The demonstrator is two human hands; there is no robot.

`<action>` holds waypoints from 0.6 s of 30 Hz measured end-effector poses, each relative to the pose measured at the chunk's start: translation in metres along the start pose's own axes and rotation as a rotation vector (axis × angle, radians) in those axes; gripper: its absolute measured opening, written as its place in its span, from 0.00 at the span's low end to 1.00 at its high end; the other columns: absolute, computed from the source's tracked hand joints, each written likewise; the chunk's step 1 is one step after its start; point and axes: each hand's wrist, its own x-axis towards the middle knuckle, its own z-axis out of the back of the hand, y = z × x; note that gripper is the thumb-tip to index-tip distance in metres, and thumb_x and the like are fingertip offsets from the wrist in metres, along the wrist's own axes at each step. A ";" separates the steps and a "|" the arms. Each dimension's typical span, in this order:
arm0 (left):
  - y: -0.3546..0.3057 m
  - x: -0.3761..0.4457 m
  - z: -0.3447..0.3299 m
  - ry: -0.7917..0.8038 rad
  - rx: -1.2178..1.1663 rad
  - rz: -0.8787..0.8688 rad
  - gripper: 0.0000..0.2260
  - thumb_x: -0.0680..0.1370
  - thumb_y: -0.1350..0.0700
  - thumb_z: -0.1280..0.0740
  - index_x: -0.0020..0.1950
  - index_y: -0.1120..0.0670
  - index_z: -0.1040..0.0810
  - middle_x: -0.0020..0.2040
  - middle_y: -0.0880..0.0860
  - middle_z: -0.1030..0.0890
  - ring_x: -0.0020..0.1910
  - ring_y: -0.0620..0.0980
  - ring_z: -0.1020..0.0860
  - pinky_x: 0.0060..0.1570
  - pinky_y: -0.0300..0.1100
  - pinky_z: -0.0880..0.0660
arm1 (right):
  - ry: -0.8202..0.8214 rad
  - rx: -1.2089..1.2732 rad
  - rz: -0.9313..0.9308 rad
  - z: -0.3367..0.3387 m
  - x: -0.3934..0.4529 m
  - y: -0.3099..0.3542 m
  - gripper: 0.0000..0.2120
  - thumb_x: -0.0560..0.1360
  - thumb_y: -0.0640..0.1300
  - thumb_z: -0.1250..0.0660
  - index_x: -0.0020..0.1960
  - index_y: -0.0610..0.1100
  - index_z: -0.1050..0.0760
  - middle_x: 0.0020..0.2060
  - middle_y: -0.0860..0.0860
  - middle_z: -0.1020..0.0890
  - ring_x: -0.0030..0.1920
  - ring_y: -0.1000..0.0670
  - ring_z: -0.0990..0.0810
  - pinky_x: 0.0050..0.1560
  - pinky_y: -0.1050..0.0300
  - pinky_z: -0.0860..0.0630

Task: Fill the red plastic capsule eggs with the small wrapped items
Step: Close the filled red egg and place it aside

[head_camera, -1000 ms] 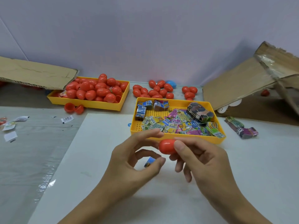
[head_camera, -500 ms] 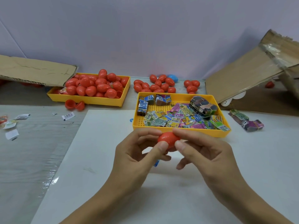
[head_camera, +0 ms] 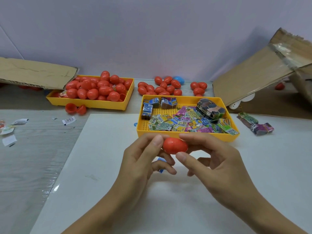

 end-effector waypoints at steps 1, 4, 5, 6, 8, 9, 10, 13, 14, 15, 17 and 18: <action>0.000 0.000 -0.001 -0.019 0.023 0.001 0.15 0.75 0.45 0.32 0.52 0.55 0.17 0.46 0.60 0.18 0.40 0.56 0.19 0.38 0.46 0.20 | 0.001 -0.015 0.005 0.001 0.000 -0.001 0.15 0.70 0.43 0.25 0.55 0.56 0.18 0.48 0.56 0.15 0.49 0.49 0.17 0.33 0.52 0.18; 0.001 0.000 -0.001 -0.046 0.096 -0.051 0.11 0.73 0.48 0.28 0.52 0.52 0.17 0.47 0.57 0.16 0.43 0.57 0.15 0.41 0.47 0.18 | 0.034 -0.012 0.007 0.002 0.000 -0.002 0.15 0.71 0.41 0.25 0.55 0.54 0.18 0.50 0.54 0.15 0.53 0.47 0.18 0.37 0.51 0.17; 0.000 0.000 0.000 -0.047 0.108 -0.068 0.10 0.73 0.50 0.27 0.52 0.51 0.17 0.48 0.56 0.15 0.45 0.57 0.15 0.43 0.47 0.17 | 0.036 0.017 -0.004 0.003 0.001 -0.002 0.15 0.71 0.41 0.26 0.56 0.53 0.18 0.51 0.52 0.15 0.54 0.47 0.18 0.37 0.52 0.18; 0.000 0.000 0.002 -0.045 0.117 -0.081 0.10 0.72 0.51 0.26 0.52 0.50 0.16 0.49 0.55 0.15 0.47 0.57 0.15 0.45 0.47 0.17 | 0.026 0.060 -0.021 0.003 0.001 -0.002 0.15 0.71 0.41 0.27 0.57 0.52 0.18 0.51 0.52 0.15 0.53 0.47 0.18 0.36 0.53 0.18; 0.000 0.001 0.003 -0.041 0.134 -0.105 0.12 0.69 0.54 0.24 0.52 0.49 0.17 0.51 0.54 0.15 0.51 0.55 0.16 0.48 0.49 0.17 | -0.015 0.115 -0.074 0.004 0.003 0.000 0.15 0.71 0.45 0.28 0.57 0.52 0.19 0.49 0.51 0.15 0.50 0.48 0.17 0.33 0.55 0.19; 0.000 0.001 0.003 -0.021 0.125 -0.114 0.14 0.69 0.56 0.24 0.54 0.48 0.18 0.52 0.53 0.15 0.52 0.55 0.16 0.49 0.48 0.18 | -0.033 0.113 -0.108 0.004 0.003 0.001 0.13 0.71 0.49 0.29 0.56 0.53 0.18 0.46 0.51 0.15 0.48 0.49 0.16 0.30 0.55 0.20; 0.000 0.001 0.004 0.013 0.109 -0.124 0.16 0.69 0.58 0.24 0.55 0.49 0.19 0.53 0.54 0.16 0.53 0.55 0.17 0.49 0.47 0.18 | -0.039 0.105 -0.141 0.005 0.004 0.001 0.11 0.71 0.52 0.30 0.53 0.53 0.17 0.42 0.50 0.15 0.43 0.49 0.16 0.27 0.56 0.21; 0.000 -0.002 0.002 0.100 0.123 -0.177 0.21 0.71 0.65 0.26 0.61 0.50 0.23 0.57 0.55 0.18 0.57 0.58 0.19 0.51 0.45 0.20 | 0.023 0.112 -0.180 0.005 0.006 0.002 0.10 0.73 0.55 0.32 0.44 0.51 0.16 0.33 0.47 0.17 0.31 0.49 0.19 0.22 0.58 0.26; 0.002 -0.003 0.002 0.108 0.136 -0.186 0.22 0.72 0.67 0.27 0.62 0.51 0.25 0.60 0.55 0.19 0.59 0.58 0.20 0.52 0.46 0.20 | 0.036 0.114 -0.173 0.005 0.005 0.002 0.10 0.73 0.56 0.30 0.44 0.50 0.16 0.33 0.46 0.16 0.30 0.49 0.19 0.22 0.58 0.26; 0.003 -0.003 0.001 0.100 0.149 -0.189 0.24 0.72 0.70 0.29 0.64 0.51 0.26 0.62 0.54 0.19 0.61 0.58 0.20 0.53 0.46 0.20 | 0.038 0.118 -0.159 0.005 0.005 0.003 0.10 0.71 0.56 0.29 0.44 0.50 0.16 0.34 0.46 0.16 0.30 0.49 0.19 0.23 0.58 0.26; 0.004 -0.003 0.001 0.049 0.153 -0.150 0.25 0.72 0.71 0.34 0.64 0.50 0.26 0.62 0.51 0.20 0.59 0.55 0.19 0.50 0.45 0.20 | 0.024 0.116 -0.130 0.005 0.004 0.004 0.10 0.69 0.54 0.26 0.48 0.52 0.16 0.38 0.47 0.15 0.34 0.49 0.17 0.25 0.59 0.24; 0.003 -0.003 0.001 0.015 0.131 -0.094 0.23 0.71 0.69 0.36 0.62 0.49 0.24 0.59 0.51 0.19 0.54 0.53 0.18 0.47 0.45 0.20 | 0.011 0.103 -0.121 0.005 0.004 0.004 0.10 0.69 0.52 0.24 0.50 0.52 0.16 0.40 0.49 0.15 0.38 0.49 0.16 0.27 0.59 0.23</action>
